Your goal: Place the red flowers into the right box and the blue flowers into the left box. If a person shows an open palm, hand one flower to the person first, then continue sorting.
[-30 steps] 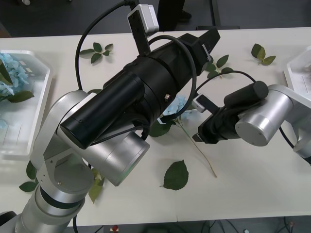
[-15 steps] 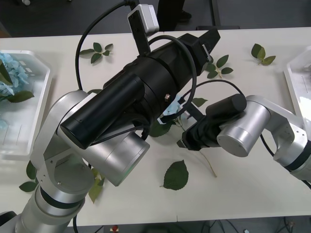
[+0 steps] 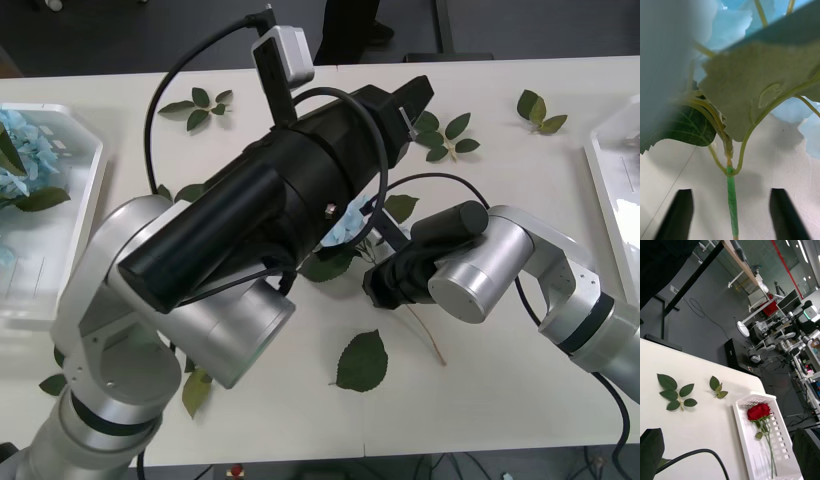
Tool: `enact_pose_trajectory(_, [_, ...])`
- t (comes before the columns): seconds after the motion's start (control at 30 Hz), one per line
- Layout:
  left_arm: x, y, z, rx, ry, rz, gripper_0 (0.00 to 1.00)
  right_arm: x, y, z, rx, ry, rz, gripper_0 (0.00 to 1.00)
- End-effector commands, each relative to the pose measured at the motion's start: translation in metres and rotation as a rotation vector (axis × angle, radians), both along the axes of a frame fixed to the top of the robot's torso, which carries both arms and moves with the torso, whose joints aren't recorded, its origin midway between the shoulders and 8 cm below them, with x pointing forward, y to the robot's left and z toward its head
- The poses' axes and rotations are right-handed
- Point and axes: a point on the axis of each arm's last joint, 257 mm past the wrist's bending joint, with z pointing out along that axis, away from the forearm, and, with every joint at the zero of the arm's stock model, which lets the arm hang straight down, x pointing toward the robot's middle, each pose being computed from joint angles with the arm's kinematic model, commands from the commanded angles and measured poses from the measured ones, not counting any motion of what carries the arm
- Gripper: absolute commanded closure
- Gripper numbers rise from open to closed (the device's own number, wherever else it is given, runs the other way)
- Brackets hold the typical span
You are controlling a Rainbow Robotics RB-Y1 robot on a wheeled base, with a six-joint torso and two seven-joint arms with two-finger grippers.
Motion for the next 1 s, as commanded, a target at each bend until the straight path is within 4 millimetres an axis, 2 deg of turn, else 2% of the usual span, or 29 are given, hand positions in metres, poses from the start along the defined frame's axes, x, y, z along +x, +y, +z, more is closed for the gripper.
enact_pose_trajectory(0.03, [-0.022,0.044,0.027,0.031,-0.017,-0.027,0.0,0.008,0.013,0.015,0.029,-0.029,0.003,1.0])
enact_pose_trajectory(0.27, [-0.028,0.102,0.02,0.168,0.023,-0.079,0.0,0.016,0.005,0.022,0.038,-0.049,-0.005,1.0])
enact_pose_trajectory(0.37, [-0.024,0.131,0.007,0.301,-0.001,-0.074,0.0,0.023,0.002,0.039,0.073,-0.061,-0.016,1.0])
enact_pose_trajectory(0.47, [-0.019,0.149,-0.008,0.409,-0.046,-0.081,0.0,0.032,0.001,0.064,0.111,-0.09,-0.007,1.0])
enact_pose_trajectory(0.53, [-0.013,0.164,-0.019,0.478,-0.08,-0.09,0.0,0.043,-0.003,0.092,0.149,-0.128,0.01,1.0])
enact_pose_trajectory(0.57, [-0.013,0.164,-0.019,0.478,-0.08,-0.09,0.0,0.043,-0.003,0.092,0.149,-0.128,0.01,1.0])
enact_pose_trajectory(0.67, [-0.008,0.176,-0.033,0.557,-0.114,-0.126,0.0,0.061,-0.01,0.141,0.226,-0.193,0.044,1.0])
enact_pose_trajectory(0.7, [-0.008,0.176,-0.034,0.563,-0.121,-0.135,0.0,0.064,-0.011,0.149,0.236,-0.204,0.05,1.0])
enact_pose_trajectory(0.77, [-0.007,0.18,-0.037,0.569,-0.136,-0.165,0.0,0.072,-0.011,0.18,0.276,-0.255,0.082,1.0])
enact_pose_trajectory(0.8, [-0.006,0.181,-0.037,0.57,-0.141,-0.173,0.0,0.074,-0.01,0.187,0.286,-0.267,0.092,1.0])
enact_pose_trajectory(0.87, [-0.006,0.185,-0.043,0.563,-0.151,-0.211,0.0,0.079,-0.002,0.217,0.329,-0.326,0.139,1.0])
enact_pose_trajectory(0.9, [-0.006,0.186,-0.044,0.562,-0.154,-0.22,0.0,0.079,0.002,0.224,0.349,-0.337,0.151,1.0])
enact_pose_trajectory(1.0, [-0.006,0.185,-0.049,0.558,-0.183,-0.271,0.0,0.079,0.028,0.271,0.524,-0.387,0.208,1.0])
